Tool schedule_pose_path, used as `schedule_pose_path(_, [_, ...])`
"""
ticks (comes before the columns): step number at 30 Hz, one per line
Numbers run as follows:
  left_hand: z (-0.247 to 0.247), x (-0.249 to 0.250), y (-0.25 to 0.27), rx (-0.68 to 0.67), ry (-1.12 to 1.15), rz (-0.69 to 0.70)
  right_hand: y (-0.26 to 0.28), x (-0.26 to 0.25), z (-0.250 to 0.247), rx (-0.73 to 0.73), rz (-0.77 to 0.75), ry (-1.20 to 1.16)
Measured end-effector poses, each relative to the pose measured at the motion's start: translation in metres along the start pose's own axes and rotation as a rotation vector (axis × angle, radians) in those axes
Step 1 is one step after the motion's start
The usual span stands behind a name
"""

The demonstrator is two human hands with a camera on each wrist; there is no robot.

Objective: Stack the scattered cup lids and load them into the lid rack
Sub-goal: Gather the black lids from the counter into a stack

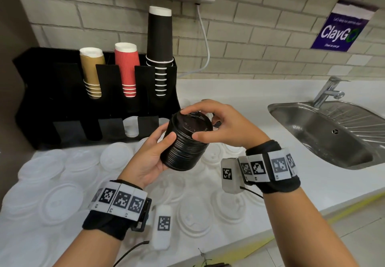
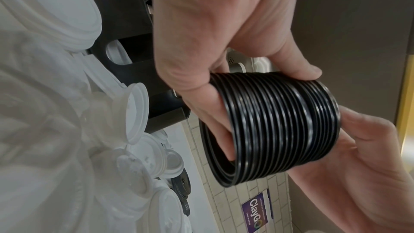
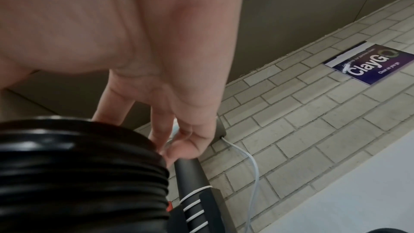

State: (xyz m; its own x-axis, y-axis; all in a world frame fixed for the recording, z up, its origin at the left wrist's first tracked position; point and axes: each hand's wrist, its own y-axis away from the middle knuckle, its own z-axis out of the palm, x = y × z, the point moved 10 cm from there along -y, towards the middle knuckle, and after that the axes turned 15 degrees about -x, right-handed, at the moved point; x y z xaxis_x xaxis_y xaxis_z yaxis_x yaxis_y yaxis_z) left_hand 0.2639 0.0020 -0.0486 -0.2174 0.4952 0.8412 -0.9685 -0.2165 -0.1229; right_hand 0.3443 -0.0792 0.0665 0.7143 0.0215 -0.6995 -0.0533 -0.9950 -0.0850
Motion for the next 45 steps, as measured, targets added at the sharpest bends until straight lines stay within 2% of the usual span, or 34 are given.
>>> schedule_pose_path(10, [0.002, -0.002, -0.001, -0.023, 0.002, 0.015, 0.006, -0.008, 0.005, -0.017, -0.024, 0.051])
schedule_pose_path(13, [0.001, 0.001, -0.003, -0.019, 0.008, 0.034, 0.017, -0.002, -0.008, 0.006, 0.032, 0.017])
schedule_pose_path(15, [-0.002, 0.005, -0.004, -0.011, 0.026, 0.054, 0.034, 0.022, -0.038, 0.129, 0.159, -0.084])
schedule_pose_path(17, [-0.005, 0.011, -0.004, -0.008, 0.034, 0.077, 0.058, 0.064, -0.068, 0.209, 0.383, -0.131])
schedule_pose_path(19, [-0.007, 0.015, -0.005, -0.008, 0.029, 0.095, 0.079, 0.113, -0.085, 0.095, 0.667, 0.022])
schedule_pose_path(22, [-0.007, 0.019, -0.005, -0.016, 0.025, 0.110, 0.114, 0.186, -0.085, -0.227, 1.054, 0.335])
schedule_pose_path(24, [-0.006, 0.019, -0.006, -0.015, 0.016, 0.112, 0.135, 0.217, -0.080, -0.330, 1.206, 0.426])
schedule_pose_path(26, [-0.005, 0.018, -0.007, -0.009, 0.004, 0.110, 0.148, 0.235, -0.073, -0.379, 1.283, 0.448])
schedule_pose_path(30, [-0.002, 0.016, -0.008, -0.018, -0.013, 0.105, 0.157, 0.253, -0.062, -0.417, 1.318, 0.448])
schedule_pose_path(37, [-0.002, 0.013, -0.006, -0.001, -0.036, 0.107, 0.149, 0.264, -0.058, -0.445, 1.268, 0.535])
schedule_pose_path(39, [-0.004, 0.009, -0.005, 0.028, -0.025, 0.100, 0.140, 0.259, -0.066, -0.406, 1.232, 0.580])
schedule_pose_path(42, [0.000, 0.005, -0.005, 0.052, -0.012, 0.102, 0.111, 0.234, -0.081, -0.273, 1.139, 0.641])
schedule_pose_path(45, [0.008, 0.003, -0.006, 0.048, -0.016, 0.096, 0.070, 0.188, -0.089, -0.155, 0.921, 0.502])
